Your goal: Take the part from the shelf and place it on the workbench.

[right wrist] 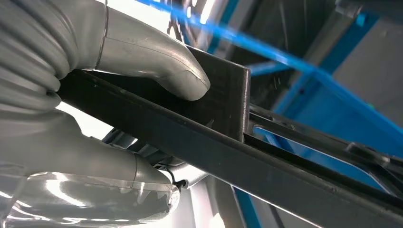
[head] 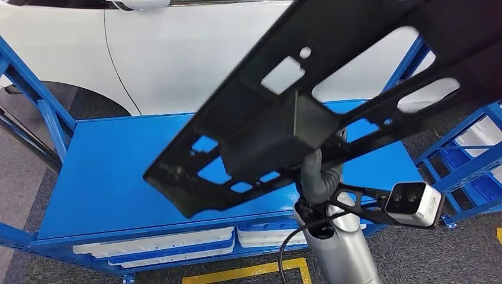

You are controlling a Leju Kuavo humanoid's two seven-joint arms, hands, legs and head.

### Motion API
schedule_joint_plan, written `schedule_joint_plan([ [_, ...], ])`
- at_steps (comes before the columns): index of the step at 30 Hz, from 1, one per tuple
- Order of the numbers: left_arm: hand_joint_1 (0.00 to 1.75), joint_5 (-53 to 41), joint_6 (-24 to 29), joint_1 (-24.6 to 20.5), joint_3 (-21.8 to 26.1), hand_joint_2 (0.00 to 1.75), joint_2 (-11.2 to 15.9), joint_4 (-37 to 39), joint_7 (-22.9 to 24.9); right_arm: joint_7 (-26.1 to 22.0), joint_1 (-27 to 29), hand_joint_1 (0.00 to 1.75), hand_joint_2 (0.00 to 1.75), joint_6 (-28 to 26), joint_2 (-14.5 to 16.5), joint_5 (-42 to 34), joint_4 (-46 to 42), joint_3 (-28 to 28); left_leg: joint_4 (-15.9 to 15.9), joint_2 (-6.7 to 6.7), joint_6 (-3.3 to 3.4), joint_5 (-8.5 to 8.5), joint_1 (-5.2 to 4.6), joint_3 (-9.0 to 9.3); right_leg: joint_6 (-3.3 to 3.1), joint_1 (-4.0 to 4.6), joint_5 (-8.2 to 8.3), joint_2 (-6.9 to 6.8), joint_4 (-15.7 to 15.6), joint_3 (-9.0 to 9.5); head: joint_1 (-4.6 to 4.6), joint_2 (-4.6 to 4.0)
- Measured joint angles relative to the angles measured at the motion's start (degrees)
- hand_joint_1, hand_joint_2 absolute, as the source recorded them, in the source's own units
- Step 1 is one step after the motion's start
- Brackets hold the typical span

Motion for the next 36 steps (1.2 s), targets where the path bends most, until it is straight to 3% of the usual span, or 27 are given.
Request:
schedule_joint_plan([
  [1,0.0,0.0,0.2,0.0,0.1,1.75,0.0,0.0,0.1,-0.3,1.5,1.75,1.75,1.1,-0.1,0.2,-0.6,0.1,0.0,0.01,0.01,0.01,-0.01,0.0,-0.06,-0.08,0.77,0.0,-0.4,0.19,0.0,-0.01],
  [2,0.0,-0.1,0.4,0.0,0.1,1.75,0.0,0.0,0.2,-0.4,2.6,1.75,1.75,1.7,-0.2,0.5,-1.1,0.2,0.0,0.0,-0.01,0.02,-0.02,0.01,-0.22,-0.13,2.39,0.0,-3.0,1.5,0.0,0.0],
  [5,0.0,-0.4,0.6,-0.2,0.2,1.75,0.0,0.0,0.6,-0.6,4.0,1.75,1.75,2.0,-0.4,1.4,-2.5,0.9,0.0,-0.06,-0.41,0.21,-0.22,0.0,-0.96,0.12,7.08,0.05,-14.2,7.32,0.01,0.0],
  [6,0.0,-0.5,0.7,-0.3,0.2,1.75,0.1,0.0,0.7,-0.6,4.3,1.75,1.75,2.0,-0.5,1.5,-2.7,1.1,0.0,-0.06,-0.68,0.34,-0.28,-0.03,-1.12,0.26,7.61,0.09,-15.8,8.09,0.01,0.0],
  [9,0.0,-0.5,0.8,-0.3,0.2,1.75,0.2,0.0,1.1,-0.9,5.1,1.75,1.75,2.0,-1.0,1.5,-3.2,1.7,-0.2,-0.02,-1.7,0.6,-0.33,-0.11,-1.7,0.22,8.41,0.12,-16.6,7.9,0.0,0.0],
  [11,0.0,-0.4,1.0,-0.3,0.2,1.75,0.3,0.0,1.6,-1.0,5.3,1.75,1.75,1.9,-1.1,1.5,-3.5,1.9,1.9,-0.02,-2.22,-1.76,-0.31,-0.86,-2.4,-0.1,9.27,-0.02,-17.1,7.54,-0.01,0.0],
  [14,0.0,-0.3,1.2,-0.4,0.4,1.75,0.4,0.0,2.1,-0.4,5.6,1.75,1.75,1.7,-1.3,1.5,-3.6,2.1,11.9,-0.02,-2.65,-8.86,-0.19,-3.85,-2.92,0.01,10.43,-0.08,-17.2,6.23,-0.01,0.0],
  [15,0.0,-0.3,1.3,-0.4,0.5,1.75,0.5,0.0,2.2,-0.1,5.7,1.75,1.75,1.6,-1.4,1.4,-3.6,2.1,14.4,-0.02,-2.74,-10.09,-0.19,-4.25,-2.93,0.08,10.82,-0.07,-17.1,5.65,-0.01,0.01],
  [16,0.0,-0.3,1.4,-0.3,0.6,1.75,0.5,0.0,2.4,0.1,5.8,1.75,1.75,1.6,-1.6,1.3,-3.6,2.1,14.7,-0.02,-2.76,-10.23,-0.19,-3.6,-2.88,0.13,11.22,-0.05,-17.0,5.03,-0.01,0.01],
  [17,0.0,-0.4,1.4,-0.4,0.6,1.75,0.5,0.0,2.6,0.2,5.8,1.75,1.75,1.7,-1.8,1.1,-3.6,2.1,12.6,-0.02,-2.73,-9.4,-0.19,-1.77,-2.77,0.14,11.62,-0.02,-16.8,4.42,-0.01,0.0],
  [19,0.0,-0.6,1.5,-0.5,0.6,1.75,0.6,0.0,2.9,0.1,5.9,1.75,1.75,1.9,-2.2,0.9,-3.6,2.1,4.5,-0.07,-2.38,-7.06,-0.26,3.79,-2.35,0.21,12.32,0.06,-16.3,3.36,-0.01,-0.01],
  [20,0.0,-0.8,1.5,-0.6,0.6,1.75,0.6,0.0,3.0,0.1,6.0,1.75,1.75,2.0,-2.4,0.9,-3.6,2.0,1.2,-0.16,-2.07,-6.22,-0.38,5.73,-2.07,0.27,12.64,0.08,-16.1,3.05,0.0,-0.01],
  [21,0.0,-0.9,1.6,-0.7,0.6,1.75,0.6,0.0,3.1,-0.1,6.1,1.75,1.75,2.1,-2.6,0.9,-3.7,2.0,-0.6,-0.25,-1.72,-5.78,-0.51,6.72,-1.75,0.34,12.98,0.06,-16.0,2.87,0.0,0.0],
  [24,0.0,-1.0,1.6,-0.6,0.6,1.75,0.7,0.0,3.4,-0.8,6.9,1.75,1.75,2.9,-3.3,0.9,-3.8,2.0,-1.1,-0.23,-0.62,-4.57,-0.68,6.22,-0.79,0.27,14.09,0.09,-16.4,2.75,0.0,0.01],
  [25,0.0,-1.0,1.6,-0.6,0.6,1.75,0.7,0.0,3.5,-1.0,7.2,1.75,1.75,3.3,-3.5,0.9,-3.9,2.0,-1.2,-0.08,-0.25,-3.96,-0.6,5.86,-0.44,0.18,13.5,0.17,-16.1,2.49,0.0,0.01],
  [26,0.0,-1.0,1.6,-0.7,0.6,1.75,0.7,0.0,3.6,-1.0,7.5,1.75,1.75,3.6,-3.7,0.9,-3.9,2.0,-1.4,0.07,0.12,-3.27,-0.51,5.36,-0.08,0.08,11.84,0.24,-14.9,1.99,0.0,0.0],
  [29,0.0,-1.0,1.8,-0.8,0.6,1.75,0.8,0.0,4.0,-1.1,7.9,1.75,1.75,5.2,-4.1,0.9,-3.9,1.9,-1.3,0.38,0.65,-1.32,-0.46,3.06,0.86,-0.3,3.31,0.27,-5.1,-0.62,0.0,0.0],
  [30,0.0,-1.0,1.9,-0.7,0.6,1.75,0.8,0.0,4.2,-1.1,8.0,1.75,1.75,5.8,-4.1,0.9,-3.9,1.8,-1.2,0.44,0.62,-0.73,-0.47,2.13,1.05,-0.37,1.85,0.26,-1.8,-1.0,0.0,0.01],
  [31,0.0,-1.0,1.9,-0.7,0.6,1.75,0.9,0.0,4.3,-1.1,8.1,1.75,1.75,6.3,-4.2,0.9,-3.9,1.7,-1.1,0.49,0.56,-0.18,-0.48,1.23,1.13,-0.42,1.78,0.26,-0.2,-0.56,0.0,0.01],
  [32,0.0,-1.0,1.9,-0.7,0.6,1.75,0.9,0.0,4.4,-1.1,8.2,1.75,1.75,6.8,-4.2,1.1,-3.9,1.6,-0.9,0.52,0.46,0.31,-0.48,0.37,1.11,-0.47,2.75,0.26,-0.4,0.84,0.0,0.0],
  [33,0.0,-1.2,1.9,-0.7,0.6,1.75,0.9,0.0,4.4,-1.1,8.3,1.75,1.75,7.1,-4.2,1.2,-3.9,1.4,-0.7,0.54,0.35,0.76,-0.49,-0.38,0.97,-0.49,4.14,0.26,-2.8,3.25,0.0,0.0],
  [34,0.0,-1.3,1.9,-0.8,0.6,1.75,0.9,0.0,4.4,-1.1,8.5,1.75,1.75,7.7,-4.2,1.4,-4.1,1.1,-0.6,0.53,0.2,1.19,-0.49,-0.95,0.67,-0.47,4.99,0.26,-6.7,6.45,0.0,0.0],
  [36,0.0,-1.5,1.7,-0.8,0.5,1.75,1.0,0.0,4.3,-1.1,8.9,1.75,1.75,9.1,-4.2,1.5,-4.6,0.3,-0.6,0.47,-0.35,2.08,-0.52,-1.64,-0.13,-0.12,4.78,0.27,-14.7,11.95,0.0,0.0],
])
